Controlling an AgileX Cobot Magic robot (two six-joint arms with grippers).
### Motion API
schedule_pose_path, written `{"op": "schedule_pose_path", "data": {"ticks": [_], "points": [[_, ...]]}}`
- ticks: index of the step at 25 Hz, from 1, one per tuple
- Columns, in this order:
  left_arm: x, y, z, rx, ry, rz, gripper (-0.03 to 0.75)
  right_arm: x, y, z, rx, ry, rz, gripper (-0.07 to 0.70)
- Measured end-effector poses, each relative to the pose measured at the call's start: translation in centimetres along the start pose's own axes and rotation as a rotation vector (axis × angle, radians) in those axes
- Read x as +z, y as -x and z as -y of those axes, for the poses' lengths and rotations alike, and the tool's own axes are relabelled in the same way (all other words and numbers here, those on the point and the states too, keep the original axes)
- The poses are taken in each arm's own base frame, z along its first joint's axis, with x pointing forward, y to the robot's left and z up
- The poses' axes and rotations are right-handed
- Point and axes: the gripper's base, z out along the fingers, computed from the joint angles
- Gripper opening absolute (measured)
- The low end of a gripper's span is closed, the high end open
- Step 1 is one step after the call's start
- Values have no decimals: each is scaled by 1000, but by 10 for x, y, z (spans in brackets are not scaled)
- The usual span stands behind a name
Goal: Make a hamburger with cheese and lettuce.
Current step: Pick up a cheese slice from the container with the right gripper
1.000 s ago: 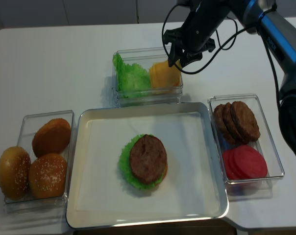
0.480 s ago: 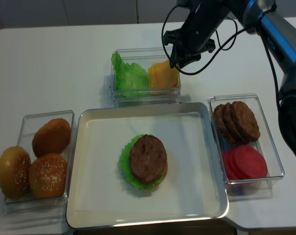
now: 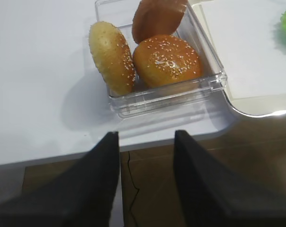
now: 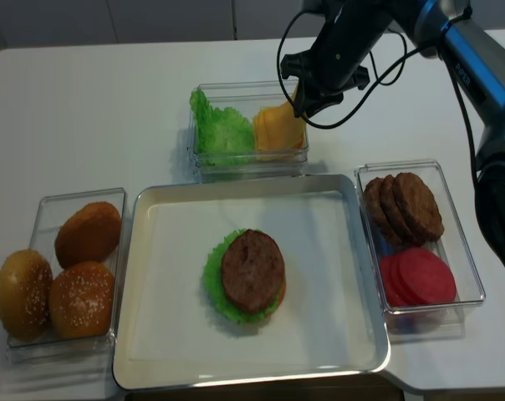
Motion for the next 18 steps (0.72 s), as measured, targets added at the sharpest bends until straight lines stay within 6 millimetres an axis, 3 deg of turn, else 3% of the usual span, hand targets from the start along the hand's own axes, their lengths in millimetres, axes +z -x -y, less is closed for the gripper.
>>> {"op": "schedule_pose_path", "data": {"ticks": [5, 12, 18], "points": [[0, 0, 0, 0, 0, 0, 288, 0, 0, 1, 4, -9, -2, 176], [0, 0, -1, 3, 7, 0, 288, 0, 0, 1, 6, -11, -4, 82], [0, 0, -1, 3, 8, 0, 288, 0, -1, 1, 6, -14, -10, 58]]}}
